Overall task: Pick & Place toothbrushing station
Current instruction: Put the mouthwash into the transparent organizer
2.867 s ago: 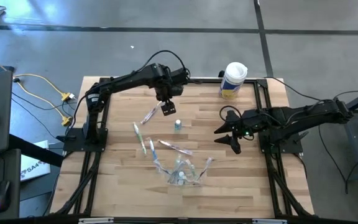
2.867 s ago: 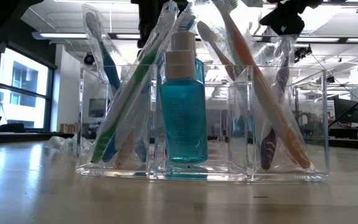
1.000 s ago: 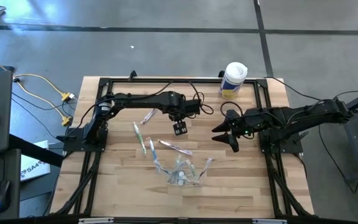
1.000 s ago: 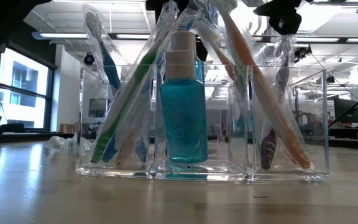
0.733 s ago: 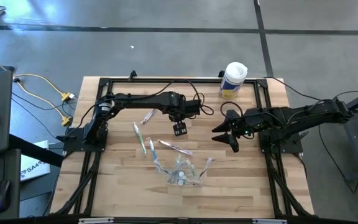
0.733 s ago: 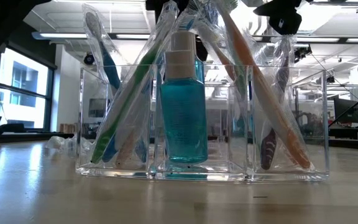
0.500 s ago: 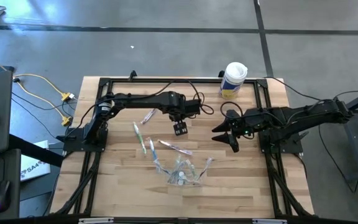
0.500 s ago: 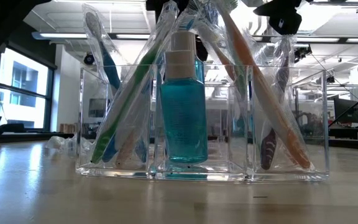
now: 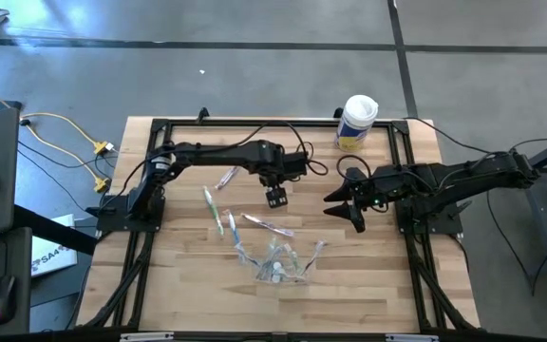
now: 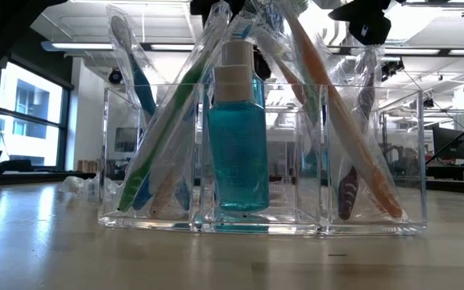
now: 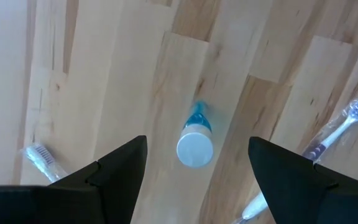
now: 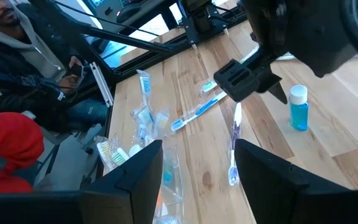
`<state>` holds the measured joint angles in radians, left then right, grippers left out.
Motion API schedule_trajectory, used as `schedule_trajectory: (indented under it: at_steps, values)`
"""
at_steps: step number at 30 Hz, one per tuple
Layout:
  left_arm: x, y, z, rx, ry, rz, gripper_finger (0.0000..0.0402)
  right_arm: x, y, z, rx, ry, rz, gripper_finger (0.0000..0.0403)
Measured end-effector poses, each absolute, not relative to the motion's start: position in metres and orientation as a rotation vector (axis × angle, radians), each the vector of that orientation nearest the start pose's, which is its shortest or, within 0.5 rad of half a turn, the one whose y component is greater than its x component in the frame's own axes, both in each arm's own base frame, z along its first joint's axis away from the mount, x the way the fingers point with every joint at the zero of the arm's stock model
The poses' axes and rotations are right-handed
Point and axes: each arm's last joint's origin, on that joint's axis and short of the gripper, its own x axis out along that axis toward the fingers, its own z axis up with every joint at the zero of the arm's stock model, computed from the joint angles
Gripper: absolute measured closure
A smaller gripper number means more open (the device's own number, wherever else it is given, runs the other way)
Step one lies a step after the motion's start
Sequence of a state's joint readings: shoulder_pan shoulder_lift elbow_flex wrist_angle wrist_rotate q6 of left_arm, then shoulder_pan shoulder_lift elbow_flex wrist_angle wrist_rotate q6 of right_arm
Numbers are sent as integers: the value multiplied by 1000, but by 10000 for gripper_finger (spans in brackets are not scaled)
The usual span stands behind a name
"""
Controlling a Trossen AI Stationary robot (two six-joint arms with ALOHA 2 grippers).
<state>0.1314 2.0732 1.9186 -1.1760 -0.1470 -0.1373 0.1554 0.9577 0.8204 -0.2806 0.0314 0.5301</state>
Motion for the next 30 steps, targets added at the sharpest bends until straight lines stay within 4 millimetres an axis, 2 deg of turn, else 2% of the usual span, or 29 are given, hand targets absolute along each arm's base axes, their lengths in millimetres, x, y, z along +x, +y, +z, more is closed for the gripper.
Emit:
schedule_trajectory:
  at_steps: [13, 30]
  values:
    - [420, 62, 261, -112, 1297, 336, 123, 205, 31, 306, 483, 438, 9, 210]
    - [417, 65, 238, -110, 1337, 339, 123, 205, 31, 306, 481, 439, 14, 210]
